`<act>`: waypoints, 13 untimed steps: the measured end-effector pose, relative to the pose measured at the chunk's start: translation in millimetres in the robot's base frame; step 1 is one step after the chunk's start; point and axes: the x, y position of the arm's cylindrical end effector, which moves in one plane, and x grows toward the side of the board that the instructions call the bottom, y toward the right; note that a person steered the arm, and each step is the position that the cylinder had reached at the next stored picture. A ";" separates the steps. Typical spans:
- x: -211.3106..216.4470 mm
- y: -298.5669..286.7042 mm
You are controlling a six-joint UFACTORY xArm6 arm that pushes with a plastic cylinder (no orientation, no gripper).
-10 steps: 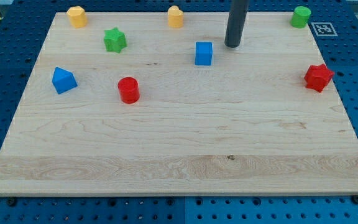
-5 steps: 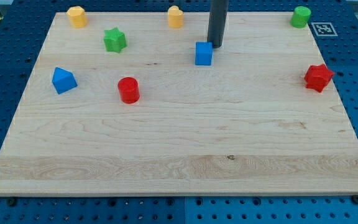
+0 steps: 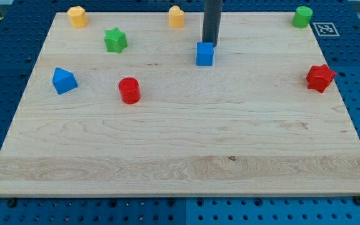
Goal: Move the blue cube to the right of the red circle
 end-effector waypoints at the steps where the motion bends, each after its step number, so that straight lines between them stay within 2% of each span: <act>1: 5.5 -11.5; 3: 8.4 -23.0; 7: 44.2 -23.0; 13: 61.1 -1.3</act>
